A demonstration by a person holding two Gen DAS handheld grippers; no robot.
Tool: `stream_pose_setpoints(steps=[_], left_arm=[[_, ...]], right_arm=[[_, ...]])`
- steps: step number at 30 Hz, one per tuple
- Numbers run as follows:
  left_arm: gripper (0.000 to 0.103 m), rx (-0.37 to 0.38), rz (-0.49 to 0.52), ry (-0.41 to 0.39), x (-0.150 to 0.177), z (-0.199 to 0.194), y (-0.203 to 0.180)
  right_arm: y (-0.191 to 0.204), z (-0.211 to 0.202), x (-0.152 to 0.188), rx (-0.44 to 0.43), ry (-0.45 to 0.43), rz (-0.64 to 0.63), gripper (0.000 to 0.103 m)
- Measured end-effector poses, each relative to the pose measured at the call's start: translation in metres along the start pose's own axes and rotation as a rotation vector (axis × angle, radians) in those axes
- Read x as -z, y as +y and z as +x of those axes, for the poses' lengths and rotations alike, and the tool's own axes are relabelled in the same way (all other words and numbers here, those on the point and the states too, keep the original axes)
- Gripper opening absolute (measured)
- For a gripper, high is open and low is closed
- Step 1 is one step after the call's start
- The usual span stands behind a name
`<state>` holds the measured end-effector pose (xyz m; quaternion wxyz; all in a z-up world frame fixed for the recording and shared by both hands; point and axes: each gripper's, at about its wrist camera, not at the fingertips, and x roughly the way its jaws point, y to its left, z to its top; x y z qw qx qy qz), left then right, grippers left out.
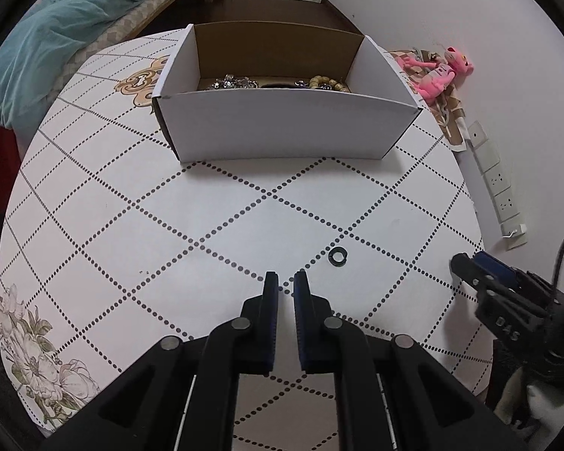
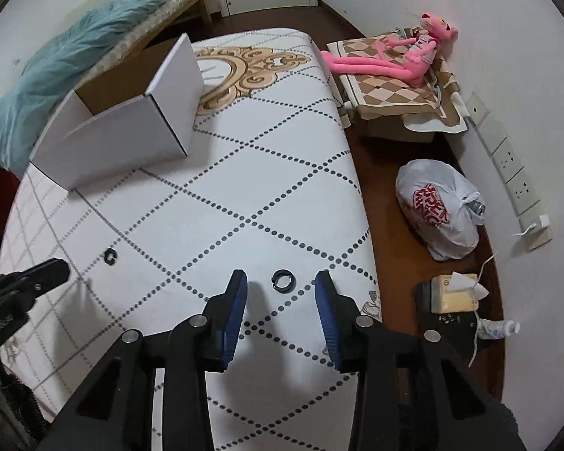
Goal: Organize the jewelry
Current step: 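Lift both black rings off the table toward the white box, then lower both rings into the white box while both tools open to release them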
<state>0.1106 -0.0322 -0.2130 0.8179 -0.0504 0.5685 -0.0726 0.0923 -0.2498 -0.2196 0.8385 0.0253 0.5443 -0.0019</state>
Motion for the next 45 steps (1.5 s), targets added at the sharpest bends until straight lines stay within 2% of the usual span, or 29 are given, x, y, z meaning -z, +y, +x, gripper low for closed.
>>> stream_pose_setpoints(steps=[2, 3, 4, 5, 6, 8, 9, 10, 11, 13, 20, 21, 23, 25, 26, 34, 41, 45], left_arm=[[0.006, 0.013, -0.008, 0.005, -0.001, -0.001, 0.0], [0.008, 0.012, -0.015, 0.006, -0.003, -0.002, -0.001], [0.009, 0.005, -0.02, 0.009, -0.003, -0.003, 0.0], [0.01, -0.014, -0.02, 0.014, -0.005, -0.002, -0.002], [0.011, -0.027, -0.019, 0.018, -0.006, -0.002, -0.002], [0.021, -0.037, -0.021, 0.025, -0.009, 0.0, -0.004], [0.047, -0.034, -0.019, 0.022, -0.01, 0.001, -0.006], [0.068, -0.036, -0.016, 0.016, -0.012, 0.002, -0.008], [0.083, -0.03, -0.013, 0.009, -0.013, 0.002, -0.009], [0.083, -0.018, -0.003, -0.006, -0.014, 0.004, -0.013], [0.08, -0.081, 0.094, 0.02, -0.015, 0.032, -0.031], [0.067, -0.084, 0.111, 0.02, -0.014, 0.035, -0.033], [0.049, -0.098, 0.151, -0.019, -0.012, 0.032, -0.038], [0.013, -0.091, 0.174, -0.037, -0.011, 0.03, -0.041], [0.01, -0.089, 0.183, -0.036, -0.012, 0.03, -0.043], [0.01, -0.05, 0.159, -0.045, -0.012, 0.015, -0.036], [0.01, -0.033, 0.134, -0.133, -0.031, -0.038, -0.024], [0.01, -0.034, 0.116, -0.195, -0.059, -0.067, -0.014]], right_arm=[[0.004, 0.002, -0.001, 0.032, -0.004, -0.018, 0.038], [0.006, 0.003, -0.001, 0.047, -0.012, -0.025, 0.033], [0.008, 0.004, -0.002, 0.055, -0.02, -0.037, 0.027], [0.011, 0.003, -0.001, 0.053, -0.024, -0.049, 0.013], [0.013, 0.003, -0.001, 0.056, -0.022, -0.056, 0.013], [0.014, 0.002, 0.001, 0.035, -0.019, -0.053, 0.013], [0.013, 0.001, 0.002, 0.028, -0.018, -0.043, 0.013], [0.011, -0.001, 0.002, 0.019, -0.02, -0.024, 0.013], [0.008, -0.002, 0.002, 0.01, -0.02, -0.005, 0.013], [0.004, -0.004, 0.003, 0.003, -0.02, 0.021, 0.013], [-0.007, -0.008, 0.002, 0.011, -0.026, 0.059, 0.013], [-0.007, -0.009, 0.001, 0.014, -0.029, 0.062, 0.013], [-0.009, -0.011, -0.002, 0.014, -0.035, 0.067, 0.013], [-0.01, -0.013, -0.004, 0.015, -0.039, 0.067, 0.013], [-0.01, -0.014, -0.005, 0.013, -0.042, 0.068, 0.013], [-0.001, -0.03, -0.014, -0.02, -0.072, 0.068, 0.013], [0.016, -0.056, -0.04, -0.092, -0.123, 0.063, 0.013], [0.031, -0.073, -0.07, -0.147, -0.163, 0.057, 0.013]])
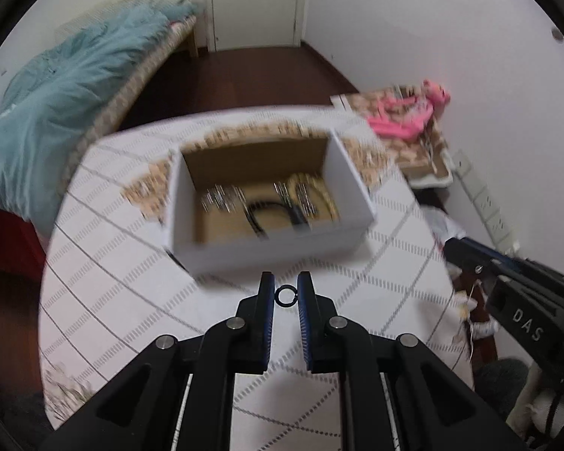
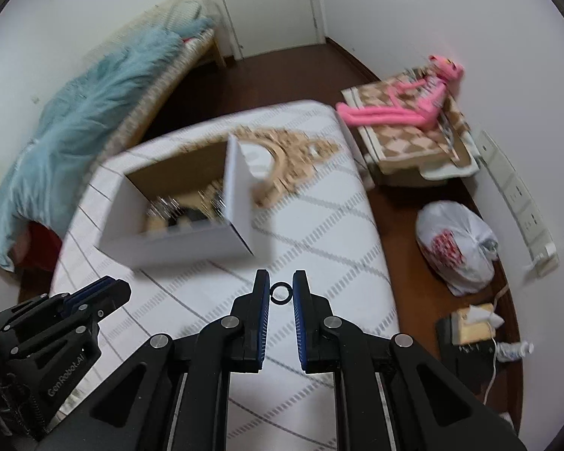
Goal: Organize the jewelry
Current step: 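Lower both rings into the white box while both tools open to release them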
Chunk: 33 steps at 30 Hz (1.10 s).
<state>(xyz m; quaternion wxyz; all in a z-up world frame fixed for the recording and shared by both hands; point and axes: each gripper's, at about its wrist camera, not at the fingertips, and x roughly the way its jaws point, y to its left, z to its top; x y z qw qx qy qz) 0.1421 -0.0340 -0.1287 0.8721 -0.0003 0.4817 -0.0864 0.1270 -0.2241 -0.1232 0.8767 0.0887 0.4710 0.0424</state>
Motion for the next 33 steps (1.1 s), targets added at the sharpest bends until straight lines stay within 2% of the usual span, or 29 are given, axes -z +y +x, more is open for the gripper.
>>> stream_pose_setpoints(steps=[3, 8, 15, 19, 25, 26, 27, 29, 30, 31, 33], left_arm=[[0.01, -0.01, -0.006, -0.045, -0.029, -0.011, 0.01], [0.01, 0.013, -0.042, -0.044, -0.064, -0.005, 0.025], [0.01, 0.119, -0.144, 0.1, -0.107, 0.044, 0.059], [0.01, 0.139, -0.173, 0.161, -0.115, 0.064, 0.069], [0.012, 0.121, -0.242, 0.252, -0.124, 0.082, 0.081], [0.015, 0.113, -0.248, 0.256, -0.125, 0.083, 0.083], [0.022, 0.089, -0.246, 0.258, -0.127, 0.083, 0.085], [0.054, 0.052, -0.238, 0.252, -0.128, 0.081, 0.086], [0.079, 0.023, -0.236, 0.244, -0.129, 0.079, 0.089], [0.083, 0.007, -0.237, 0.234, -0.129, 0.077, 0.091], [0.083, -0.008, -0.244, 0.221, -0.127, 0.073, 0.096]], right_arm=[[0.018, -0.003, -0.027, -0.035, -0.024, -0.024, 0.013], [0.042, 0.01, -0.066, -0.098, -0.005, -0.055, 0.013], [0.057, 0.07, -0.108, -0.211, 0.15, -0.015, 0.013], [0.059, 0.105, -0.117, -0.244, 0.243, 0.01, 0.013], [0.064, 0.143, -0.125, -0.295, 0.36, 0.038, 0.014], [0.064, 0.147, -0.126, -0.298, 0.375, 0.044, 0.014], [0.064, 0.149, -0.127, -0.294, 0.38, 0.045, 0.014], [0.063, 0.15, -0.129, -0.287, 0.375, 0.051, 0.019], [0.062, 0.149, -0.13, -0.284, 0.371, 0.051, 0.027], [0.06, 0.146, -0.131, -0.272, 0.364, 0.046, 0.03], [0.056, 0.142, -0.131, -0.274, 0.357, 0.051, 0.038]])
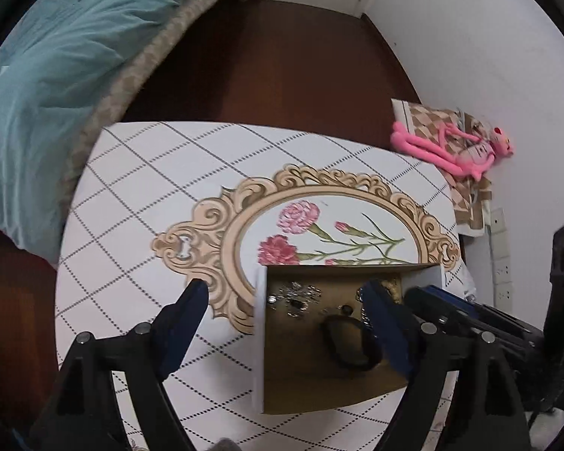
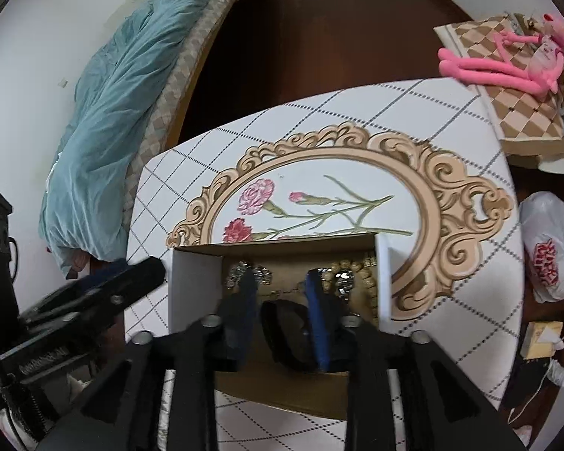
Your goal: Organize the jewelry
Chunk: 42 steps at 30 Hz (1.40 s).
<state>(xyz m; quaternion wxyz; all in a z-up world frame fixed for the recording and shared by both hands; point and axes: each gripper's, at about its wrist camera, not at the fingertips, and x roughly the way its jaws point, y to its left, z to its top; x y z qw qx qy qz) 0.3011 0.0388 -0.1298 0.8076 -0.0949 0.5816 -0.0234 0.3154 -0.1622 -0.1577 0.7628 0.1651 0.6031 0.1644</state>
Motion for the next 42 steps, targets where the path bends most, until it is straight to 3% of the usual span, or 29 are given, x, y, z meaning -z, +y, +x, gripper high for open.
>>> stream_pose_setpoints(steps=[5, 7, 10, 12, 14, 17, 23, 42], left_arm=[[0.087, -0.074, 0.001, -0.01, 0.009, -0.004, 0.01], [0.102, -0.104, 0.009, -0.029, 0.016, -0.007, 0.013], [0.102, -0.154, 0.024, -0.061, 0.032, -0.01, 0.014], [0.102, -0.187, 0.032, -0.069, 0.042, -0.009, 0.015], [0.102, -0.19, 0.031, -0.064, 0.05, -0.009, 0.014], [0.102, -0.189, 0.026, -0.061, 0.064, -0.01, 0.013], [0.102, -0.183, 0.035, -0.085, 0.089, -0.031, 0.004], [0.102, -0.156, 0.081, -0.369, 0.164, -0.202, -0.025]], right_arm=[[0.0, -0.015, 0.01, 0.089, -0.04, -0.031, 0.043], [0.003, -0.02, 0.016, 0.144, -0.058, -0.057, 0.057], [0.01, -0.025, 0.028, 0.278, -0.082, -0.105, 0.075], [0.011, -0.025, 0.035, 0.344, -0.082, -0.123, 0.094], [0.011, -0.025, 0.046, 0.414, -0.083, -0.146, 0.1], [0.009, -0.027, 0.061, 0.479, -0.094, -0.16, 0.1], [0.009, -0.049, 0.087, 0.489, -0.132, -0.139, 0.1], [0.085, -0.227, 0.197, 0.472, -0.46, -0.19, 0.1]])
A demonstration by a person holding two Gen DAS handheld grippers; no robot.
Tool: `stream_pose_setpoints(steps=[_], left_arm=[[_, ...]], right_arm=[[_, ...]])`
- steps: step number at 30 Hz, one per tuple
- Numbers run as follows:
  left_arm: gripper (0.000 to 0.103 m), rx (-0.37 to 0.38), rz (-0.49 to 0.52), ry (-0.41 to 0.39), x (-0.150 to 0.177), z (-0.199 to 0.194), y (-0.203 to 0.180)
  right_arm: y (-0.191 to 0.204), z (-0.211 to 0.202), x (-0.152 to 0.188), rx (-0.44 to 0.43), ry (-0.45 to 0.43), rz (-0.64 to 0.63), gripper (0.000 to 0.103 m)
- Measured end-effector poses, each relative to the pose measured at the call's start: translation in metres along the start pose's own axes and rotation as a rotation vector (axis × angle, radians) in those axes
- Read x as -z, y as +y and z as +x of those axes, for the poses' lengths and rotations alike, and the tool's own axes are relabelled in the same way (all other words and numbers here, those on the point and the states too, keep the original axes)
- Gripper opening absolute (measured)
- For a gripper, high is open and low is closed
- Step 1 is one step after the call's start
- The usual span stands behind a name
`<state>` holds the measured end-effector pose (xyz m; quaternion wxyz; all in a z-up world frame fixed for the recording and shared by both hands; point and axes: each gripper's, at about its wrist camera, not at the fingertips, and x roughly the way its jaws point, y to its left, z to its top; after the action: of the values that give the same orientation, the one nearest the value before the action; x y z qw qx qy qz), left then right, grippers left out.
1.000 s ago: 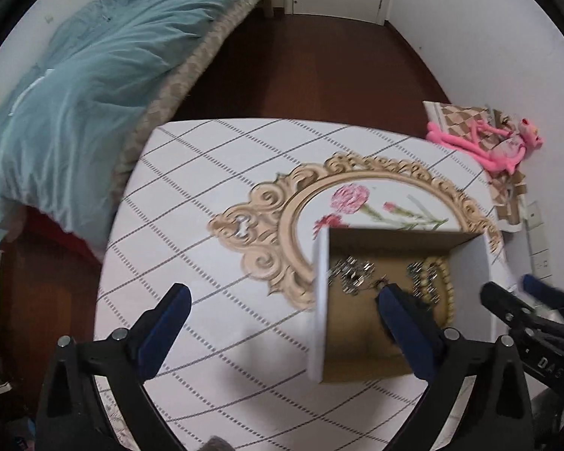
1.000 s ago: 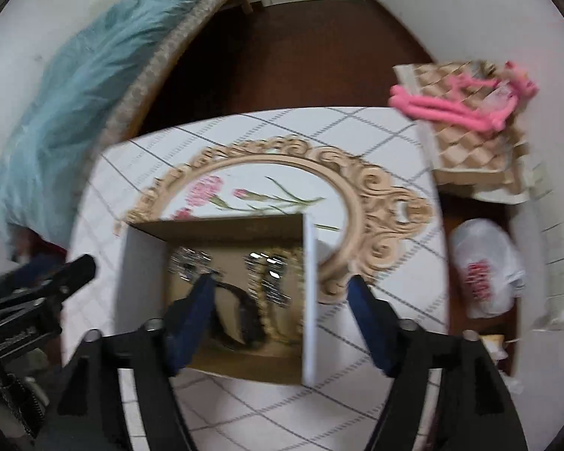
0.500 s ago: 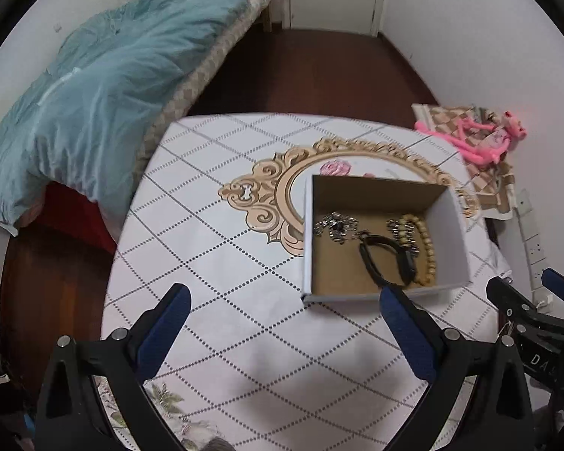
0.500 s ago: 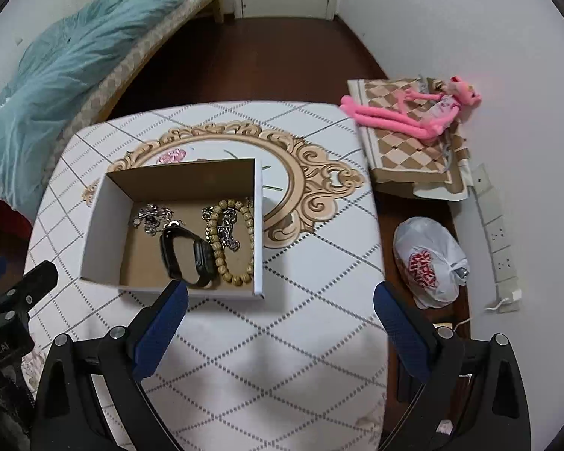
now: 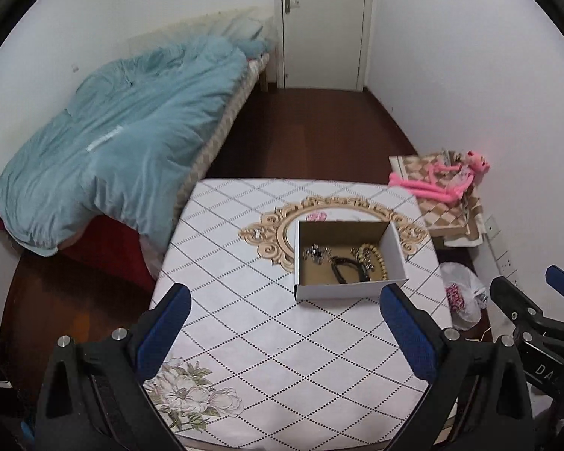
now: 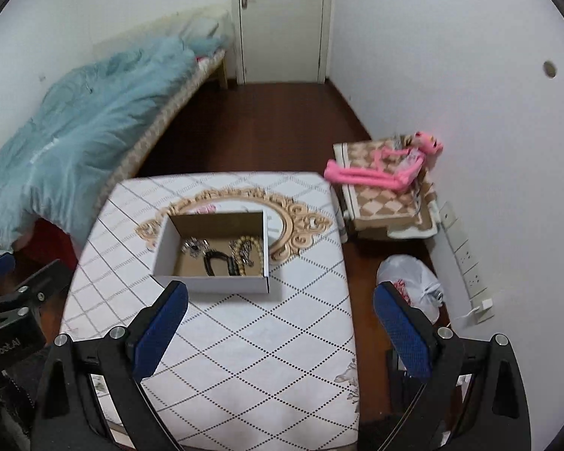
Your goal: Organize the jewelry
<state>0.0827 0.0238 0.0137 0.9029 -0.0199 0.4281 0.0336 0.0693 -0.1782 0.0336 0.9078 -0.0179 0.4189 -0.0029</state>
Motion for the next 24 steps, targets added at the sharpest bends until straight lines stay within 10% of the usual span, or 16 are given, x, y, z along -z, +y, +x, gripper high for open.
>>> stream_pose_setpoints(steps=[24], left_arm=[[0.102, 0.021, -0.016, -0.07, 0.008, -0.082, 0.003]], right_arm=[[0.002, -0.107, -0.002, -0.006, -0.126, -0.014, 0.103]])
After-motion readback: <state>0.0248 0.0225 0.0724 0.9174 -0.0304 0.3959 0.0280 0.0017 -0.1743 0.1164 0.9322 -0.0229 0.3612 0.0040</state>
